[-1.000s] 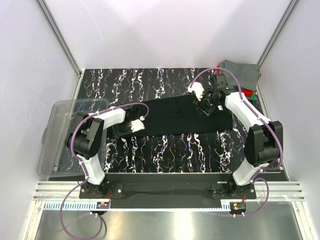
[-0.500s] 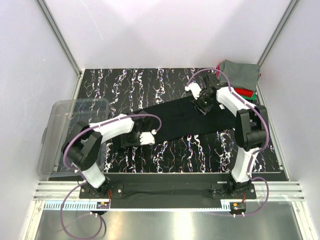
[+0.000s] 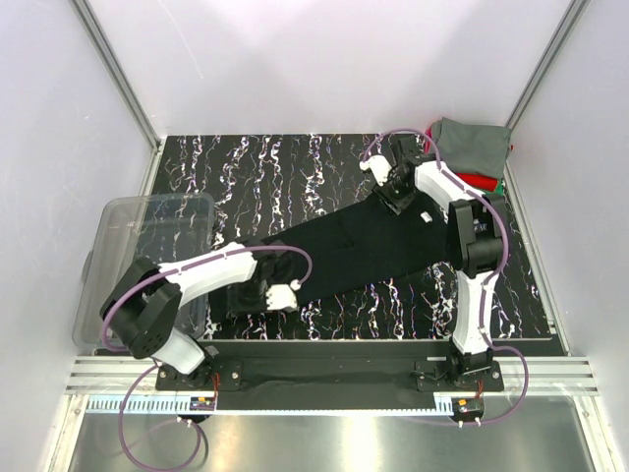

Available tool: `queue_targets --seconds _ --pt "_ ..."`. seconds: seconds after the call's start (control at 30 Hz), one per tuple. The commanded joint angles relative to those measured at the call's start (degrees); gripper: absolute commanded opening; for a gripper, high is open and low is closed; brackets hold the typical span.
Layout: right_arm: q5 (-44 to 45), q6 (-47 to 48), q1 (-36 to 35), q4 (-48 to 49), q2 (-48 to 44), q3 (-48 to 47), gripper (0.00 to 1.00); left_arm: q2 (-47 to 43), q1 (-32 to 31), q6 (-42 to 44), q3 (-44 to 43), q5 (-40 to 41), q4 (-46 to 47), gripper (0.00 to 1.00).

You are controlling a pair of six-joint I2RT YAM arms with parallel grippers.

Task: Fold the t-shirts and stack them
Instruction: Fold the tshirt

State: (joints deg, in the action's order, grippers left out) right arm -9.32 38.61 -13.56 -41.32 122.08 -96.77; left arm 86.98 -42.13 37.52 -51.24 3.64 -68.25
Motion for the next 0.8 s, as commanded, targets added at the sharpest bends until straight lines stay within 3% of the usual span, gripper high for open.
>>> queue_targets --seconds 0.0,0.17,0.33,0.43,0.57,0.6,0.67,0.77 --pt "3.4 -0.8 -0.3 0.7 1.5 -3.1 0.41 -3.0 -0.1 -0.4 1.5 -1.8 -4.0 0.0" --pt "4.0 -1.0 -0.6 0.5 6.0 -7.0 0.41 -3.8 -1.2 -0.2 1.3 -3.3 -4.6 0.0" --pt "4.6 0.6 -2.0 -2.4 15.4 -19.0 0.4 -4.0 -3.1 -0.1 0.9 -6.2 -5.3 0.0" --pt "4.7 0.9 -3.0 -6.8 23.4 -31.9 0.4 -3.1 -5.2 -0.3 -0.2 -8.1 -5.4 0.0" --pt "4.0 1.2 -4.6 -14.4 36.7 -59.4 0.4 2.1 -9.9 -1.6 -4.4 -8.7 -3.2 0.0" --pt "4.3 1.8 -5.2 -14.6 40.4 -62.2 0.41 3.9 -10.8 -2.1 -7.8 -9.2 -2.5 0.0" --pt "5.6 5.1 -6.9 -10.1 42.0 -63.7 0.41 8.7 -12.9 -2.6 -11.8 -10.7 -2.2 0.0" --pt "5.1 6.7 -7.7 1.2 40.6 -58.3 0.43 14.3 -16.4 -3.7 -19.3 -12.9 -2.2 0.0"
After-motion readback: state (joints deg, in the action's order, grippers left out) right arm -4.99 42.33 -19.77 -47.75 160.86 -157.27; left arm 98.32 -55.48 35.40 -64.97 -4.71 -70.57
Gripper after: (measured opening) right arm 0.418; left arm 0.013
